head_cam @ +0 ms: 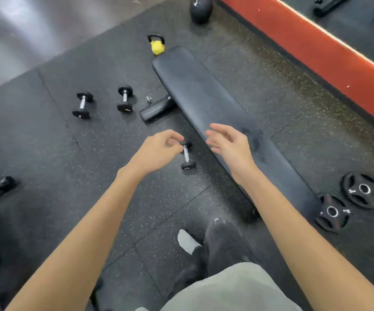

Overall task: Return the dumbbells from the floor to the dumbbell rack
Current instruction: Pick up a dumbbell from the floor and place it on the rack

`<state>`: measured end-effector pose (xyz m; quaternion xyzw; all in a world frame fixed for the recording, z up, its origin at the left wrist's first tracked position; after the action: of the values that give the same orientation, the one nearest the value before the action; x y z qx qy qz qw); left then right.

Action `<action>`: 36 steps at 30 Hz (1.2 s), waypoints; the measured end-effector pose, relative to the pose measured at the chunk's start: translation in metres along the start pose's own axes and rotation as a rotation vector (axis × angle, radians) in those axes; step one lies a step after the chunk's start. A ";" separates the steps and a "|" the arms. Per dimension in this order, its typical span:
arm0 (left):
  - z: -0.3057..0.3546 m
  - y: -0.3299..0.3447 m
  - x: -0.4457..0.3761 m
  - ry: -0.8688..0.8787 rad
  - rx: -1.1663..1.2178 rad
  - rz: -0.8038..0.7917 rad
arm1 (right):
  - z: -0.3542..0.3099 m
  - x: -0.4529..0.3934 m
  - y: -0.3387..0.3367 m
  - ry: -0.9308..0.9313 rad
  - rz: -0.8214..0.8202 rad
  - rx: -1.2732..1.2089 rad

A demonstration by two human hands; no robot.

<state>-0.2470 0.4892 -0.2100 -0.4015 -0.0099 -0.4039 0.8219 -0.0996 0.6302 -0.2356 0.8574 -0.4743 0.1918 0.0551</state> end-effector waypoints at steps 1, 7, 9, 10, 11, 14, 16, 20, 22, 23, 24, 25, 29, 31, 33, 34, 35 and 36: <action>0.001 -0.007 -0.018 0.018 -0.021 -0.037 | -0.004 -0.009 0.007 0.001 0.021 0.008; 0.000 -0.026 -0.136 0.112 -0.090 -0.179 | -0.005 -0.078 0.047 0.069 0.179 -0.039; 0.000 -0.026 -0.171 0.132 -0.110 -0.217 | -0.003 -0.101 0.061 0.098 0.247 -0.080; 0.000 -0.026 -0.187 0.132 -0.121 -0.237 | -0.002 -0.110 0.067 0.133 0.292 -0.103; 0.000 -0.026 -0.200 0.138 -0.126 -0.259 | -0.002 -0.115 0.073 0.164 0.336 -0.134; -0.005 -0.028 -0.242 0.185 -0.144 -0.309 | 0.004 -0.131 0.093 0.206 0.423 -0.190; -0.011 -0.025 -0.267 0.212 -0.179 -0.358 | 0.010 -0.140 0.105 0.239 0.481 -0.208; -0.034 -0.013 -0.307 0.280 -0.259 -0.530 | 0.035 -0.157 0.131 0.297 0.655 -0.271; -0.051 -0.005 -0.328 0.329 -0.311 -0.611 | 0.056 -0.165 0.149 0.324 0.757 -0.323; -0.059 0.001 -0.339 0.359 -0.339 -0.646 | 0.066 -0.169 0.158 0.333 0.809 -0.350; -0.067 0.008 -0.350 0.380 -0.359 -0.671 | 0.077 -0.173 0.168 0.351 0.847 -0.377; -0.077 0.014 -0.360 0.394 -0.377 -0.689 | 0.089 -0.177 0.181 0.380 0.879 -0.415; -0.121 0.054 -0.388 0.439 -0.409 -0.726 | 0.144 -0.198 0.230 0.471 0.963 -0.535; -0.147 0.081 -0.400 0.438 -0.420 -0.741 | 0.182 -0.214 0.248 0.513 0.975 -0.568; -0.173 0.111 -0.412 0.464 -0.429 -0.746 | 0.225 -0.230 0.256 0.542 0.991 -0.579; -0.188 0.128 -0.421 0.479 -0.434 -0.740 | 0.248 -0.239 0.256 0.556 0.998 -0.569; -0.204 0.144 -0.431 0.490 -0.447 -0.732 | 0.271 -0.248 0.255 0.571 0.999 -0.556; -0.221 0.160 -0.442 0.502 -0.464 -0.720 | 0.295 -0.257 0.253 0.587 0.994 -0.534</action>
<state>-0.5047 0.6880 -0.6146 -0.4352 0.1402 -0.7380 0.4963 -0.3516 0.6141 -0.6273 0.4033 -0.8123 0.2967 0.2992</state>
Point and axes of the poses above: each hand's wrist, its own x-axis away from the middle knuckle, its own y-axis out of the palm, z = x × y, the point moved 2 cm from there along -x, towards the middle knuckle, and after that the axes turned 8 degrees about z, right-handed, at the moved point
